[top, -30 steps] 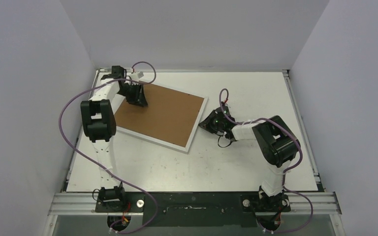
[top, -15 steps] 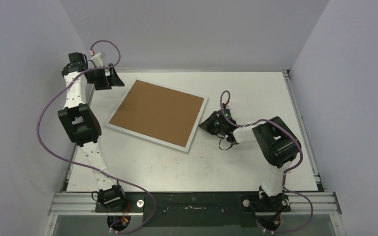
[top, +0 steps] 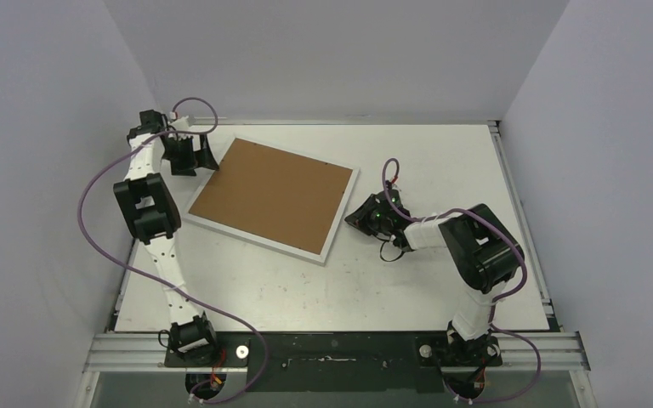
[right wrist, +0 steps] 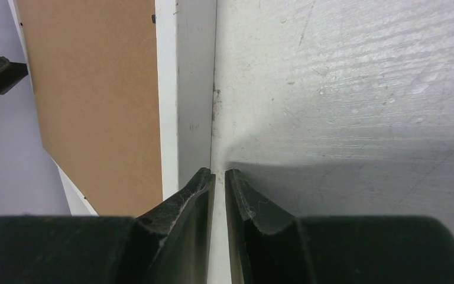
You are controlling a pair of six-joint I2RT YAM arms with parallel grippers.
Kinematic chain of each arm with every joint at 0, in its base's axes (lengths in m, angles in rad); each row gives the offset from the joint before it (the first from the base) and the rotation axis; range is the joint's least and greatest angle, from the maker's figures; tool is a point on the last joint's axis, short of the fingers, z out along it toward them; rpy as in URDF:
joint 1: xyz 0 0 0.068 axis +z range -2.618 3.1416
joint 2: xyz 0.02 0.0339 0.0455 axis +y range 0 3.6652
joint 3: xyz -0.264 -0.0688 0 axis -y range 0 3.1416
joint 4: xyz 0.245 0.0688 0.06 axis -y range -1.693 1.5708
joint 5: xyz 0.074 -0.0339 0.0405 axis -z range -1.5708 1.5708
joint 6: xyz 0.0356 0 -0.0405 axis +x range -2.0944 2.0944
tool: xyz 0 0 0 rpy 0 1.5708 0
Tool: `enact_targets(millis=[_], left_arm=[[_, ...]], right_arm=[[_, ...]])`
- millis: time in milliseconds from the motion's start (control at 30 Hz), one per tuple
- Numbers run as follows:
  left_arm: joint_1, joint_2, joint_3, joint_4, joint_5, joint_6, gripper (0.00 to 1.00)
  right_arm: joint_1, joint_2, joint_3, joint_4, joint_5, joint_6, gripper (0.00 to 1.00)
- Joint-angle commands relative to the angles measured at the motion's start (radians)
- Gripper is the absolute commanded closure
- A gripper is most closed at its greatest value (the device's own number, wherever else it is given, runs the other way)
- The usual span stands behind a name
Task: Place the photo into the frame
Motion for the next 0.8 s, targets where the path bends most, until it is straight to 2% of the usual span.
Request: enact_targets(millis=[0, 200, 533, 633, 700, 767], left_arm=[[-0.011, -0.006, 0.002, 0.041, 0.033, 0.005, 0.04], [0.003, 0.08, 0.057, -0.042, 0.191, -0.032, 0.04], [-0.002, 0.086, -0.025, -0.021, 0.242, -0.055, 0.04], [-0.001, 0.056, -0.06, -0.056, 0.373, -0.069, 0.0], [-0.009, 0.007, -0.104, -0.053, 0.463, -0.089, 0.06], [-0.02, -0.055, -0.161, -0.024, 0.501, -0.103, 0.07]], right_arm=[[-0.003, 0.022, -0.063, -0.199, 0.04, -0.026, 0.82], [-0.003, 0.013, -0.068, -0.19, 0.036, -0.025, 0.82], [0.002, 0.008, -0.062, -0.19, 0.036, -0.021, 0.82], [0.012, 0.021, -0.044, -0.194, 0.034, -0.021, 0.82], [0.018, 0.032, -0.035, -0.194, 0.033, -0.02, 0.82], [0.02, 0.044, -0.03, -0.187, 0.027, -0.018, 0.82]])
